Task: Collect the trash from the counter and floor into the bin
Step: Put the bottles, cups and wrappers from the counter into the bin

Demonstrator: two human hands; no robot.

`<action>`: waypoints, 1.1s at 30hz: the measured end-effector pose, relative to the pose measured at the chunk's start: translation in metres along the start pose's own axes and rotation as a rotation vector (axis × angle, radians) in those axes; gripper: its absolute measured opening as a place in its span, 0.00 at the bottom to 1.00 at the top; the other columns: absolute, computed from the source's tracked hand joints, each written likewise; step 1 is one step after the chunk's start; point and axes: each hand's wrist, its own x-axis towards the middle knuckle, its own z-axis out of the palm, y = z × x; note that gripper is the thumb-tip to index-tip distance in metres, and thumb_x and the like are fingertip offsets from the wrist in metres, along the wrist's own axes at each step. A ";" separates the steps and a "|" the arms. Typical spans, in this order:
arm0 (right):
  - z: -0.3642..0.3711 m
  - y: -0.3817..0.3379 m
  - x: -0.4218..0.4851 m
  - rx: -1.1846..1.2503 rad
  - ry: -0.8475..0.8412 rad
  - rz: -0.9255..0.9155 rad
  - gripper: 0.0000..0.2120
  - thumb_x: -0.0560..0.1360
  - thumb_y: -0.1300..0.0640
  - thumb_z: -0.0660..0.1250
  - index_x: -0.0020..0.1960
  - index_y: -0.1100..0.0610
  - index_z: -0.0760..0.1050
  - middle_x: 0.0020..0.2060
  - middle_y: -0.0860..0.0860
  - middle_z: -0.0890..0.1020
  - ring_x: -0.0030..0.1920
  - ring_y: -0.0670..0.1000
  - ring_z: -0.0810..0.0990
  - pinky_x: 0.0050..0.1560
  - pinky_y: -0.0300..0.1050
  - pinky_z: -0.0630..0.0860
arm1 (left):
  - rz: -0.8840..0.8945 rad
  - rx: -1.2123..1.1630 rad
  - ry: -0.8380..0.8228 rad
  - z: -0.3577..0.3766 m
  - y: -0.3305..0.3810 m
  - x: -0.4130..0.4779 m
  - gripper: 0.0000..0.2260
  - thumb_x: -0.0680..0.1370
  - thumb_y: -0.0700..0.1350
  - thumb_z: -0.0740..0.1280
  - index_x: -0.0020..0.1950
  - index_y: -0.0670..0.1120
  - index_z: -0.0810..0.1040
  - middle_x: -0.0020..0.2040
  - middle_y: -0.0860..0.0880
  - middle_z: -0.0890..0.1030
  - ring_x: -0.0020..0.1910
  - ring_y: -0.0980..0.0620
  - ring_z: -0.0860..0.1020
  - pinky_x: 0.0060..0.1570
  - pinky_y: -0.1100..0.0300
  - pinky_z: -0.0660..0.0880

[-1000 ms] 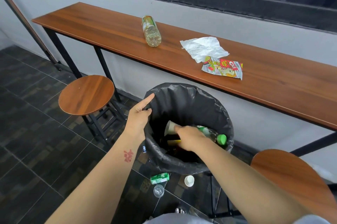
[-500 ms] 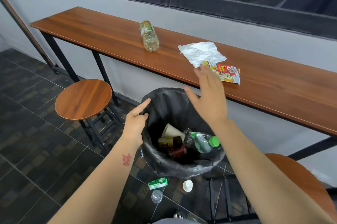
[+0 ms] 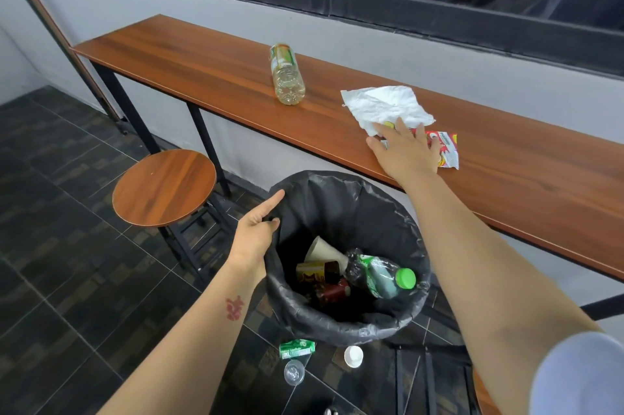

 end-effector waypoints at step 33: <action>0.100 -0.044 -0.156 -0.015 -0.196 -0.676 0.17 0.81 0.46 0.58 0.69 0.44 0.69 0.78 0.46 0.57 0.78 0.48 0.50 0.77 0.54 0.46 | 0.085 0.028 0.071 -0.045 -0.001 -0.015 0.24 0.80 0.32 0.61 0.63 0.58 0.80 0.44 0.64 0.80 0.34 0.61 0.67 0.35 0.70 0.70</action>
